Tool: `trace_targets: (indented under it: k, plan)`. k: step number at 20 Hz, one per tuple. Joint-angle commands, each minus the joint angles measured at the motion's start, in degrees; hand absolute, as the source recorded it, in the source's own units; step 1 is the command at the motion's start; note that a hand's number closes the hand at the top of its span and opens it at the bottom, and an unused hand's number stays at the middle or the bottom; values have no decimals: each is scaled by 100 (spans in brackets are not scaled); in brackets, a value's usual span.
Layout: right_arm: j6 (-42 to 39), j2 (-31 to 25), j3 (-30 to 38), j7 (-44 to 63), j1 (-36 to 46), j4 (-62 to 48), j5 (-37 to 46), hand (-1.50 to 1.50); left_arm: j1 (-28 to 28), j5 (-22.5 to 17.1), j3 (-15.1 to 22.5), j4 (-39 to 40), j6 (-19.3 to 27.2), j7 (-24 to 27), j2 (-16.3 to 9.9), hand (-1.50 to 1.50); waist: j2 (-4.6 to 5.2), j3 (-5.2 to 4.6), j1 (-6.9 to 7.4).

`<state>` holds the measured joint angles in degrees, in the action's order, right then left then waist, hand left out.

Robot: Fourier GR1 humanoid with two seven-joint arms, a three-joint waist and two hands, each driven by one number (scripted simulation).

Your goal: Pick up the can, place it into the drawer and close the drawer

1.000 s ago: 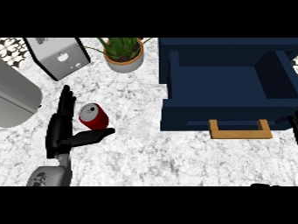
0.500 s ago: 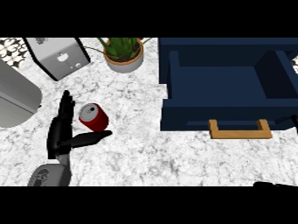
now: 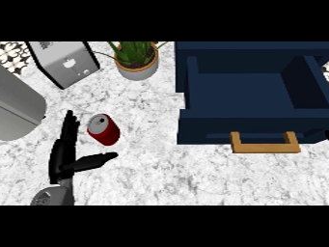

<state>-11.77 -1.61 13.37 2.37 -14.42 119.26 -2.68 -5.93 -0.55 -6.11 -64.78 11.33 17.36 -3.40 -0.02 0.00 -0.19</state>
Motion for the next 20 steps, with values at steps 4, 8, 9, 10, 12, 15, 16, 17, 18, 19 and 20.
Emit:
trace_targets:
  k: [4,8,9,10,12,15,16,17,18,19,20]
  plan:
    - [250,153,-441,-139,17,-67,443,-150,-273,-137,-134,452,-17,-8,-24,-150,1,-1,1]
    - [105,118,-119,164,102,95,88,-150,-812,-313,-550,1610,-261,745,-302,-150,6,-2,-19]
    - [-9,13,-6,330,1,419,-37,-150,-422,-242,-254,790,-55,311,-91,-150,-2,0,-3]
    - [25,-130,170,258,401,-127,-109,-150,-681,-166,-227,1064,43,446,-22,-150,2,0,-1]
    - [12,154,-88,-60,3,2,92,-150,-578,-149,-187,1102,21,523,-51,-150,-1,0,-2]
    - [42,-152,124,724,450,314,-193,-150,-868,-173,-288,1747,-28,908,-42,-150,3,-2,-7]
    - [92,38,36,494,158,408,13,-150,-763,-281,-225,1280,-153,394,-116,-150,-1,0,-2]
    - [6,152,-115,75,17,161,196,-150,-1063,-181,-385,2122,132,989,-19,-150,5,-2,-19]
    - [-31,24,7,170,193,-11,93,-150,-1236,-293,-408,1871,22,681,-139,-150,3,-1,-11]
    - [-128,-95,279,371,52,271,-234,-150,-1045,-186,-229,1516,268,563,56,-150,-1,0,-10]
    - [-115,-241,398,316,532,-282,-359,-150,-1217,-261,-442,2265,27,1119,-93,-150,7,-2,-11]
